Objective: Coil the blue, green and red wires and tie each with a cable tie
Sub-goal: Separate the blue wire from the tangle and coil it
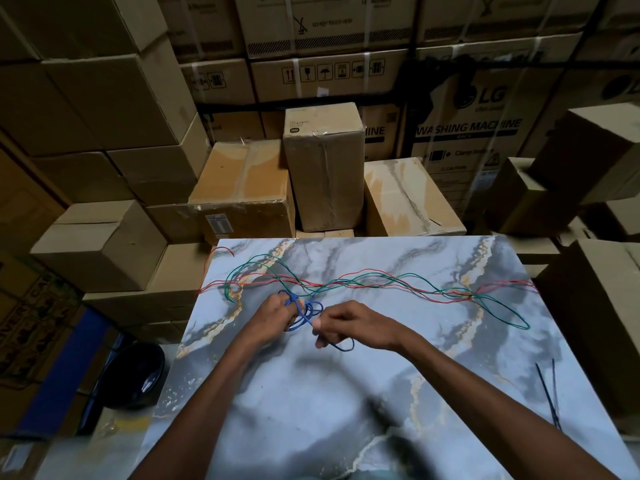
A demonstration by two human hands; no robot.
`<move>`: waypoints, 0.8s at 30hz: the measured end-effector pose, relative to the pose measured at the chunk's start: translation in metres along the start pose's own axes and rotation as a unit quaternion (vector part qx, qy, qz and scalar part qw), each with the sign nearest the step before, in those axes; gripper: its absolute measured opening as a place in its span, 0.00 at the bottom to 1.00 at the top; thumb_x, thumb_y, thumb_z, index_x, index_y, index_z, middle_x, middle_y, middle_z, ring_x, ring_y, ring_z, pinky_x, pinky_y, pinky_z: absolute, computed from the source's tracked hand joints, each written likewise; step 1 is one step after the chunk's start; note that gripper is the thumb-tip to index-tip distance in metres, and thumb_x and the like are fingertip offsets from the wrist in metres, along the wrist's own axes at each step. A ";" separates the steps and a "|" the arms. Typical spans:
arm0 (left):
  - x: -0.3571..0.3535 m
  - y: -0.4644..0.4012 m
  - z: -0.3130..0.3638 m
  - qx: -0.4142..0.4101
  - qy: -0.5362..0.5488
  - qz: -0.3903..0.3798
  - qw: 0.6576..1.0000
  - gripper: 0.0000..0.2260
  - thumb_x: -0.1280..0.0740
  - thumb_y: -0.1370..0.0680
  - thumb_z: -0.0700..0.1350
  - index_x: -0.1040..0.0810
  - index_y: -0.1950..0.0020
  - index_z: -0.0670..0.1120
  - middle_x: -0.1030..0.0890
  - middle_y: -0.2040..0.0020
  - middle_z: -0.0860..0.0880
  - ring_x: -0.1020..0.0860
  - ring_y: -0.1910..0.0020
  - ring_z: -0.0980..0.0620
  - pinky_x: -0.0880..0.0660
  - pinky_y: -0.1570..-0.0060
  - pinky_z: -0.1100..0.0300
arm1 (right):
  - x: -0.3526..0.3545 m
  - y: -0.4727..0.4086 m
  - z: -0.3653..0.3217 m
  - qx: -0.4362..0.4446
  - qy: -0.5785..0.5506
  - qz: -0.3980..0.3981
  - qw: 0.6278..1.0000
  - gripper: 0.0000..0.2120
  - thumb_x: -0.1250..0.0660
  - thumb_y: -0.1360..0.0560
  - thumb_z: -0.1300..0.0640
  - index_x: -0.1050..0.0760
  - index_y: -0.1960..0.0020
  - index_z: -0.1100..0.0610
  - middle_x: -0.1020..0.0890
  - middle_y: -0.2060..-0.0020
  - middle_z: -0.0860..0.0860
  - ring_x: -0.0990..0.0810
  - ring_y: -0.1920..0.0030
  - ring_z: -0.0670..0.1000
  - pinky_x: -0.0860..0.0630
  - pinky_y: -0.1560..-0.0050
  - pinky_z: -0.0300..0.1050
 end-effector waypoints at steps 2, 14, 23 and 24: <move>0.001 0.000 0.001 0.007 -0.005 0.006 1.000 0.14 0.35 0.23 0.47 0.31 0.66 0.44 0.32 0.73 0.48 0.36 0.73 0.52 0.37 0.68 0.58 | 0.000 -0.002 -0.004 0.003 0.033 -0.018 0.999 0.13 0.28 0.22 0.46 0.18 0.54 0.56 0.13 0.60 0.53 0.17 0.55 0.49 0.24 0.49 0.47; 0.026 0.011 -0.010 0.082 0.229 -0.058 0.968 0.14 0.41 0.17 0.41 0.28 0.61 0.40 0.42 0.75 0.53 0.44 0.79 0.57 0.34 0.69 0.60 | 0.140 -0.001 0.021 -0.069 0.129 0.465 0.873 0.12 0.30 0.21 0.48 0.14 0.51 0.55 0.14 0.61 0.55 0.16 0.56 0.54 0.28 0.56 0.44; 0.009 0.002 0.007 0.066 0.348 -0.037 0.935 0.13 0.43 0.16 0.44 0.29 0.57 0.39 0.41 0.77 0.54 0.42 0.81 0.59 0.28 0.71 0.62 | 0.046 -0.020 -0.001 0.104 0.266 0.276 0.918 0.24 0.40 0.26 0.52 0.24 0.31 0.56 0.18 0.43 0.57 0.21 0.43 0.57 0.24 0.41 0.50; 0.008 0.001 0.010 0.065 0.376 -0.039 0.923 0.13 0.44 0.16 0.44 0.29 0.57 0.40 0.41 0.77 0.54 0.42 0.81 0.59 0.28 0.71 0.62 | 0.032 -0.020 -0.012 0.097 0.179 0.228 0.952 0.20 0.40 0.24 0.49 0.22 0.35 0.52 0.16 0.48 0.54 0.19 0.48 0.53 0.22 0.46 0.48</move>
Point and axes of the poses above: each hand's wrist, its own y-axis away from the middle knuckle, its own x-axis out of the back of the hand, z = x × y, the point moved 3 cm from there along -y, towards the middle knuckle
